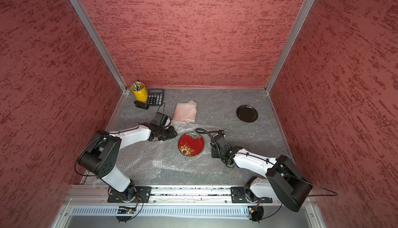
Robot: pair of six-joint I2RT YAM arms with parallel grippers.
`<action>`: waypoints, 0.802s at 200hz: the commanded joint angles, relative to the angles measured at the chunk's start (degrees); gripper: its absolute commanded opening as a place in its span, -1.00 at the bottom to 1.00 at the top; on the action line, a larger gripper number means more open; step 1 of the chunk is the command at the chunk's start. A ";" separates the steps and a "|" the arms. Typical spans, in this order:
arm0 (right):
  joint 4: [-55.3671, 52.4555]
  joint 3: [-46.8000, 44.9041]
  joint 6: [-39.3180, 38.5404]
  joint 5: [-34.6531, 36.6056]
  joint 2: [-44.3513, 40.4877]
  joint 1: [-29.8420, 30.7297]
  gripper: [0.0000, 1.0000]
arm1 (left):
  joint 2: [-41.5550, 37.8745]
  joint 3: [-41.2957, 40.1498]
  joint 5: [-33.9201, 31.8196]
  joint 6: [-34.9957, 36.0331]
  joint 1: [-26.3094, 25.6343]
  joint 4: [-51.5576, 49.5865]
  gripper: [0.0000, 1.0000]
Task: Unpack dinner plates from bubble wrap
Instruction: Unwrap the bubble wrap at the center of the board, then pick up the plate from the bubble wrap.
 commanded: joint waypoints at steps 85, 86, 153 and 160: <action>17.87 0.75 -3.27 -21.07 -1.81 -10.25 -0.17 | -9.79 -1.27 -2.81 2.71 -3.01 -6.29 -0.04; 18.02 0.80 -3.32 -21.37 -1.62 -10.43 -0.16 | -9.81 -1.29 -2.77 2.66 -3.07 -6.31 -0.04; 24.30 2.76 -5.09 -31.98 7.74 -13.69 -0.23 | -9.08 -5.82 -0.74 1.20 -5.15 -5.08 -0.09; 24.84 2.89 -5.28 -32.74 8.57 -13.69 -0.23 | -8.82 -6.18 -0.30 1.12 -5.17 -4.65 -0.10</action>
